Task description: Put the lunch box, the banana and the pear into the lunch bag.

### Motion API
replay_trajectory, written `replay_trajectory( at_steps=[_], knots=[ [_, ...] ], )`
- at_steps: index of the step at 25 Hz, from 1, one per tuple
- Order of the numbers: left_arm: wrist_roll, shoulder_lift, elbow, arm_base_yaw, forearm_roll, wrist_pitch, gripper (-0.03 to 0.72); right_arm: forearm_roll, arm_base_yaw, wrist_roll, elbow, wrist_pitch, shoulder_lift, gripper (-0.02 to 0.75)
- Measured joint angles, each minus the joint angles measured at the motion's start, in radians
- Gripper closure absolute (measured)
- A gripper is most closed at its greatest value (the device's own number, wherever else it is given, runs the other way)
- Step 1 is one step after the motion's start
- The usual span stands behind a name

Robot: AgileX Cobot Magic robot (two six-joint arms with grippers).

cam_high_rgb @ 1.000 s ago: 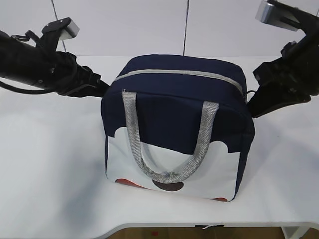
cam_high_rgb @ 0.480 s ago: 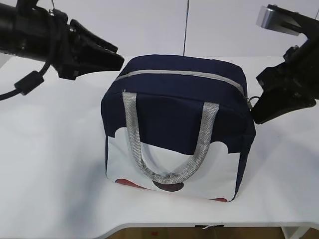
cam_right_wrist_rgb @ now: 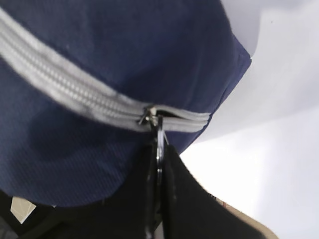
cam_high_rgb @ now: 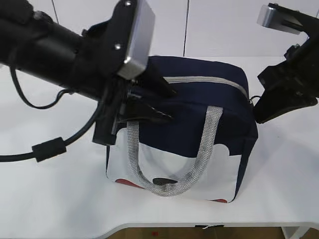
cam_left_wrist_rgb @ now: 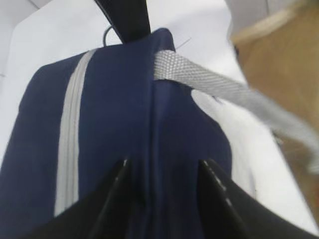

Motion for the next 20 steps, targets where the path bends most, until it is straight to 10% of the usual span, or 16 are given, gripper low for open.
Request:
replay_trajectory(
  at_steps=[12, 20],
  knots=[
    [0.006, 0.002, 0.000, -0.092, 0.063, -0.241, 0.337, -0.002, 0.000, 0.000, 0.000, 0.026, 0.000, 0.731],
    [0.008, 0.004, 0.000, -0.092, 0.126, -0.280, 0.683, -0.021, 0.000, 0.004, 0.000, 0.032, -0.033, 0.731]
  ],
)
